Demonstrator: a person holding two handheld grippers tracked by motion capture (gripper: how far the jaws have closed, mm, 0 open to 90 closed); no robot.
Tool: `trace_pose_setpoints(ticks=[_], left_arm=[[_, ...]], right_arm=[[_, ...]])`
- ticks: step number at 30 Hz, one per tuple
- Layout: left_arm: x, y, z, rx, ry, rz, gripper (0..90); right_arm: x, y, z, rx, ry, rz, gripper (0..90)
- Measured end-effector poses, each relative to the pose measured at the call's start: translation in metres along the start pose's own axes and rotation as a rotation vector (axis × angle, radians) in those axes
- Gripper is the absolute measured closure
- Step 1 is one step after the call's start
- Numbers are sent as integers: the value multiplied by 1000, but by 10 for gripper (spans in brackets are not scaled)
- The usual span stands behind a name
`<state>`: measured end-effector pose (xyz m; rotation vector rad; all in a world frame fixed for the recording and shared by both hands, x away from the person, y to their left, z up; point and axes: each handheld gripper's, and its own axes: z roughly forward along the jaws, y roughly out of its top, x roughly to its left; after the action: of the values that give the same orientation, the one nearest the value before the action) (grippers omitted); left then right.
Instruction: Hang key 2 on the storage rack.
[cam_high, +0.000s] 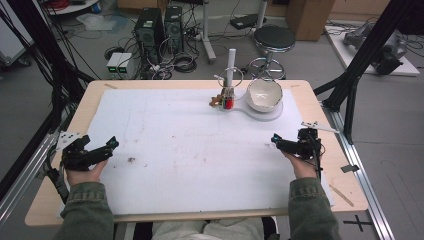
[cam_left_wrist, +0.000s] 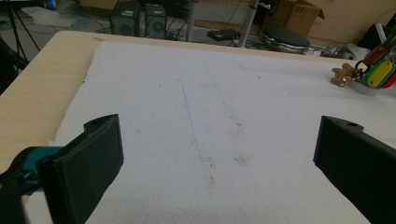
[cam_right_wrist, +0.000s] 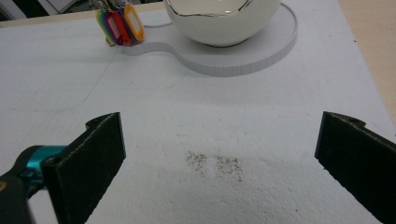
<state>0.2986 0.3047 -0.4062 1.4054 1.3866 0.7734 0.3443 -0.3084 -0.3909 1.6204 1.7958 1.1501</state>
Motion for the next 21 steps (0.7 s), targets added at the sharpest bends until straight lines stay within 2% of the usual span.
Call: trace_pose_setpoints(ticks=[8,15,21], left_arm=[[0,0,0,0,0,0,20],[0,0,1,1,-6,-2,20],[1,0,2,2,-7,-5,20]], right_arm=[[-2,-12,0,-22,-6,17,7],[0,-20,-6,-137,-51,-10,7],[-4,-21,-7,-156,-60,-1,7]])
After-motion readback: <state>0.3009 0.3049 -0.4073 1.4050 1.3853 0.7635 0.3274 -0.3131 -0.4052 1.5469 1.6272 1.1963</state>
